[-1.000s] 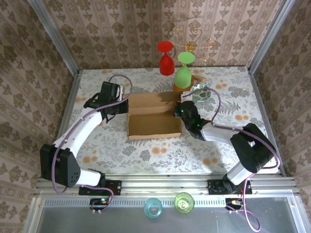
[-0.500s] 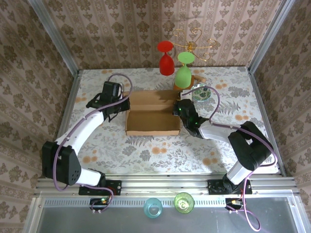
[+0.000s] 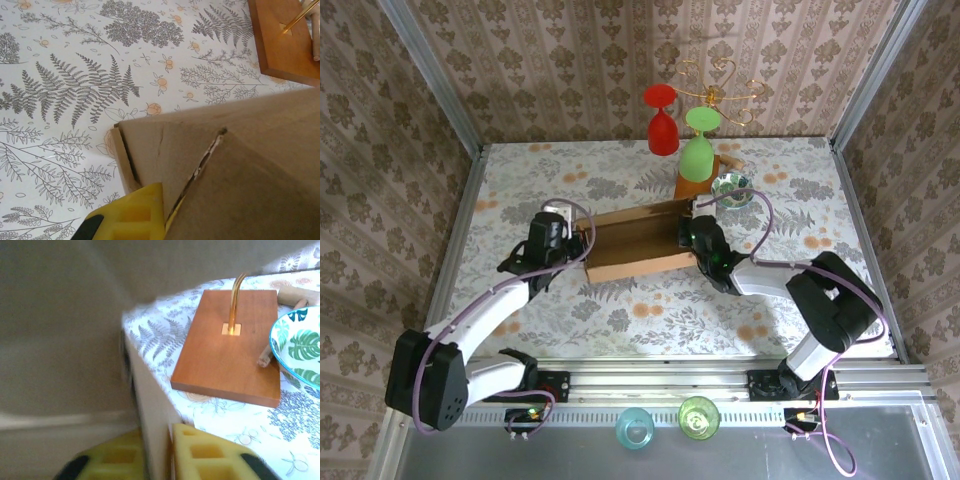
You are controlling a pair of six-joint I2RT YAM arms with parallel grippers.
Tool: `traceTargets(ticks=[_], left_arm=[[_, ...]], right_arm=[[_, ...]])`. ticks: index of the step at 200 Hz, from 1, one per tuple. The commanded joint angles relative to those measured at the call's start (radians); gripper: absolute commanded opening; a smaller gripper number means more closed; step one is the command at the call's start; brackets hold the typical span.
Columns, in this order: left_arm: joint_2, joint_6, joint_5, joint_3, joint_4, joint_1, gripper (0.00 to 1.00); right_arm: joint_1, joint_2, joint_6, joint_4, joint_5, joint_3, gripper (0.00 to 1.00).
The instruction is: Fold the paper box
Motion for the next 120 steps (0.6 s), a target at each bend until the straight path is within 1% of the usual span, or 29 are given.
traceTargets(ticks=[1, 29, 34, 59, 86, 104, 120], left_arm=[[-0.022, 0.040, -0.066, -0.033, 0.087, -0.050, 0.00], [-0.032, 0.030, -0.166, -0.061, 0.070, -0.087, 0.00], [-0.034, 0.026, -0.179, -0.068, 0.072, -0.093, 0.00], [-0.028, 0.016, -0.215, -0.094, 0.096, -0.123, 0.00], [-0.011, 0.007, -0.252, -0.105, 0.113, -0.159, 0.00], [-0.004, 0.004, -0.264, -0.113, 0.125, -0.172, 0.00], [0.003, 0.004, -0.269, -0.115, 0.132, -0.179, 0.00]], right_arm=[[0.011, -0.093, 0.075, -0.162, 0.013, -0.002, 0.31], [0.012, -0.209, 0.191, -0.378, 0.013, 0.015, 0.39], [0.011, -0.253, 0.218, -0.412, 0.009, 0.016, 0.40], [0.025, -0.396, 0.408, -0.570, -0.011, -0.008, 0.44], [0.054, -0.541, 0.629, -0.726, -0.013, -0.006, 0.46], [0.064, -0.594, 0.788, -0.791, -0.015, 0.016, 0.47], [0.075, -0.590, 0.897, -0.849, -0.008, 0.073, 0.47]])
